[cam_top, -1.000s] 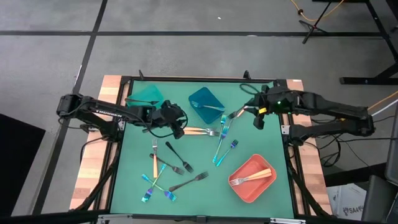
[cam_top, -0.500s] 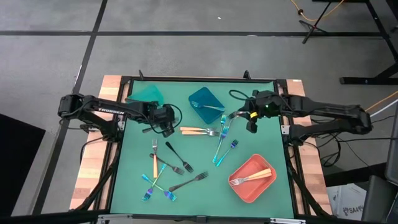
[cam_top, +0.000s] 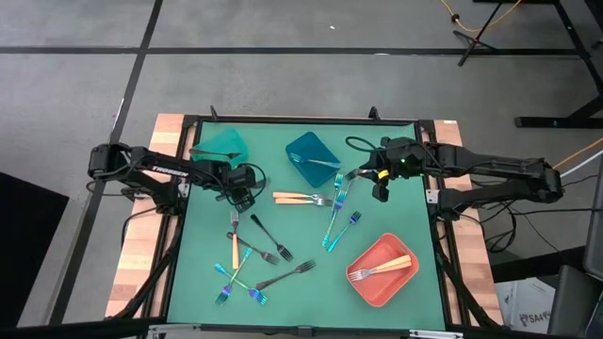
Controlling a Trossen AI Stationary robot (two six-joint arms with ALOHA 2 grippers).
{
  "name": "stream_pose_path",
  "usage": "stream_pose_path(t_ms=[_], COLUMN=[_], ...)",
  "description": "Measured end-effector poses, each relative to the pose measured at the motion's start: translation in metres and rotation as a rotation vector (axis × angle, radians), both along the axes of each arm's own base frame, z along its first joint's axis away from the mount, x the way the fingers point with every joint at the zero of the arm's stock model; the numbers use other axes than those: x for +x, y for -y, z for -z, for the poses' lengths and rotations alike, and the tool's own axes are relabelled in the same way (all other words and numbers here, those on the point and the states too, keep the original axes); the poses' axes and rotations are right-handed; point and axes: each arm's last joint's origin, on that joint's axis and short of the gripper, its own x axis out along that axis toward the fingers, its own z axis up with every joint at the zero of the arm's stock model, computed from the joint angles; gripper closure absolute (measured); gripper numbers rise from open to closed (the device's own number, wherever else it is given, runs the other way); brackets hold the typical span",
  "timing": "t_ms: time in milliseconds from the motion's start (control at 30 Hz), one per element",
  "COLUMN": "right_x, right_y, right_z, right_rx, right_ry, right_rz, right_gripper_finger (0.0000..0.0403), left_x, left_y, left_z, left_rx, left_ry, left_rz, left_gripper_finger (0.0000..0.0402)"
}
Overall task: Sort silverware by color (type)
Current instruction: Put the black fork into the green bin
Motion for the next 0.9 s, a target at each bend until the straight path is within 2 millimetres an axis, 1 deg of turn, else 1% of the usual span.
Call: stream_pose_path(t_ms=[200,400,567,900], right_x=[0.000,0.000,0.000,0.000], right_y=[0.000,0.000,0.000,0.000], right_z=[0.000,0.000,0.000,0.000], right_rx=[0.000,0.000,0.000,0.000], right_ry=[0.000,0.000,0.000,0.000], right_rz=[0.000,0.000,0.000,0.000], right_gripper_finger=[0.0317,0.0317,0.0317,0.0317], left_x=[0.004,0.007,0.007,-0.006], left_y=[-0.001,-0.003,-0.002,-0.002], left_z=[-0.001,-0.002,-0.002,0.013], left_rx=[0.008,0.067,0.037,0.001], left_ry=[0.040,0.060,0.061,0.061], left_rz=[0.004,0.028,0.051,-0.012], left_gripper_finger=[0.0292,0.0292,0.0292,0.0294])
